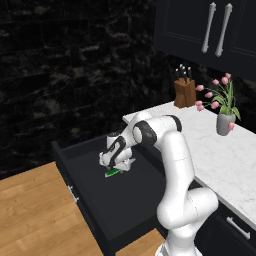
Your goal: Pick up the knife from the drawer and place it on the cutting board. Then place the meat from the plate to the cutting board.
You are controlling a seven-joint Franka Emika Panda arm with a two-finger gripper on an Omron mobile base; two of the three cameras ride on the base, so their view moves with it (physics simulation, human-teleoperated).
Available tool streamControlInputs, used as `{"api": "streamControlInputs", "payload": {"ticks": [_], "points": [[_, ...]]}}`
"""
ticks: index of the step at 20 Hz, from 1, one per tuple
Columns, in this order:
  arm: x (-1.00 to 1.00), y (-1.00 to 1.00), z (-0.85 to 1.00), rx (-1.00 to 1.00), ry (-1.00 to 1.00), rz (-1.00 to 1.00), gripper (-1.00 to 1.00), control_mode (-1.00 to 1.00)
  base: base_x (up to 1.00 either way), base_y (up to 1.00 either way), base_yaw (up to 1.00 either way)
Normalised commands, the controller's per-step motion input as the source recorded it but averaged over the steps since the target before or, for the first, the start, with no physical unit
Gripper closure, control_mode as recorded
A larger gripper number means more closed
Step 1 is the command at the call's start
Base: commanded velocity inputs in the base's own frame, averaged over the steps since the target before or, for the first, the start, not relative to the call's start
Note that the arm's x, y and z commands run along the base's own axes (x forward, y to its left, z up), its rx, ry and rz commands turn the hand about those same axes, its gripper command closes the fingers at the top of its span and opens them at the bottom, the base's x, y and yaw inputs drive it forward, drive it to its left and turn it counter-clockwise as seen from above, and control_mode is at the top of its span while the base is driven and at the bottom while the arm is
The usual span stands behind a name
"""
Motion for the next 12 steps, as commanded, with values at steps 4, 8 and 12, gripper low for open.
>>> {"api": "streamControlInputs", "payload": {"ticks": [4, 8, 12], "points": [[0.00, 0.33, -0.52, 0.00, 0.01, 0.00, 1.00, -1.00, 0.00, 0.00, 0.00], [0.00, 0.25, -0.33, 0.00, 0.00, -0.01, 1.00, -1.00, 0.00, 0.00, 0.00], [-0.25, 0.09, -0.03, 0.00, 0.00, 0.00, 1.00, -1.00, 0.00, 0.00, 0.00]]}}
